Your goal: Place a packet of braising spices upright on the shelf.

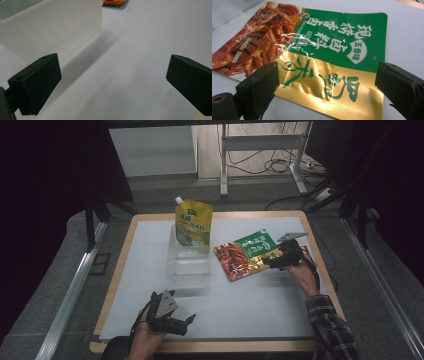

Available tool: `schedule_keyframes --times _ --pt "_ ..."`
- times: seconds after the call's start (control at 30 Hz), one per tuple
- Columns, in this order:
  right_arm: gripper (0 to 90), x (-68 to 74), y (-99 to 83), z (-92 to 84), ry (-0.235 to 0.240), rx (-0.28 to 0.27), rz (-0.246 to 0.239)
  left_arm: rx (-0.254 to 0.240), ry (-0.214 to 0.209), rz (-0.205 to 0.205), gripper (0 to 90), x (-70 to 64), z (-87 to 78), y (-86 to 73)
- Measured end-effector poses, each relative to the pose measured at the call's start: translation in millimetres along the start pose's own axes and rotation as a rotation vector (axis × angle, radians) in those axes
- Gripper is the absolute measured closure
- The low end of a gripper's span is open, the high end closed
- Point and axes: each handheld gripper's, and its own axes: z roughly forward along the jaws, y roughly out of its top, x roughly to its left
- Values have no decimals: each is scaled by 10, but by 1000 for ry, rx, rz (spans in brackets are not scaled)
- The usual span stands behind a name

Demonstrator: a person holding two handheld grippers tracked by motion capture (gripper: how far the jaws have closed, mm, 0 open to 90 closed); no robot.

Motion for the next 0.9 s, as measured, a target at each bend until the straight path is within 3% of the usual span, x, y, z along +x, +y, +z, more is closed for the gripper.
schedule_keyframes --times 0.43,0.57,0.9 --pt "46 -188 -97 59 -35 44 64 2 -3 5 0 -10 6 4" --pt "44 -202 -114 101 -41 66 66 5 -3 10 0 -15 10 4" --pt "43 -213 -117 156 -24 117 135 8 -2 15 0 -13 5 6"
